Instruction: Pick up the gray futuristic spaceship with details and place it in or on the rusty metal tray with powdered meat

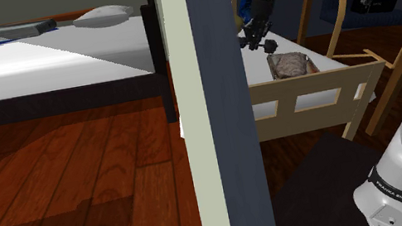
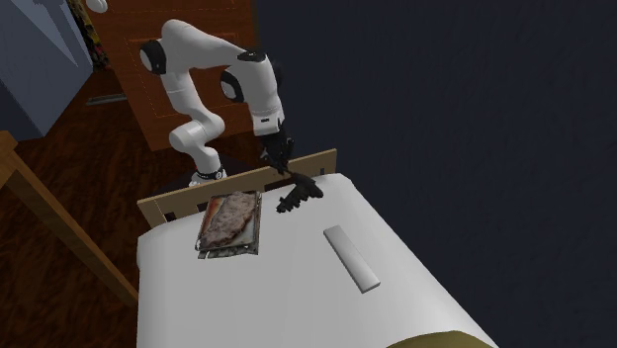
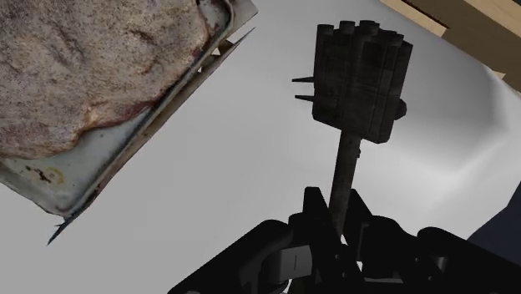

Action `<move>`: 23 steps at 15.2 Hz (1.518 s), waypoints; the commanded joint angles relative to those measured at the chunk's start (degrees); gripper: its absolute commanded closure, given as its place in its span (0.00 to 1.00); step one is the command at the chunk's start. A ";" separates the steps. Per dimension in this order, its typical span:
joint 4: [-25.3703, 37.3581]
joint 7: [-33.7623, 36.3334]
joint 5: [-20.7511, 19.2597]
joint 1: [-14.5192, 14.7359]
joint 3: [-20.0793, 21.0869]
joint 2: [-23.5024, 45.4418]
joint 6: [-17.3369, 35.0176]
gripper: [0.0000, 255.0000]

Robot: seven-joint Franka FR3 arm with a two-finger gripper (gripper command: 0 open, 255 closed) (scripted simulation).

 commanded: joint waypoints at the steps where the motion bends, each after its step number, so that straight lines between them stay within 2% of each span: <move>1: -2.34 -2.01 -0.35 -0.96 -1.22 -2.89 -0.64 1.00; 11: -10.63 -13.01 -3.63 -6.30 -8.78 -13.49 -3.50 1.00; 23: -18.95 -14.03 -3.50 -6.40 -9.54 -12.40 5.85 1.00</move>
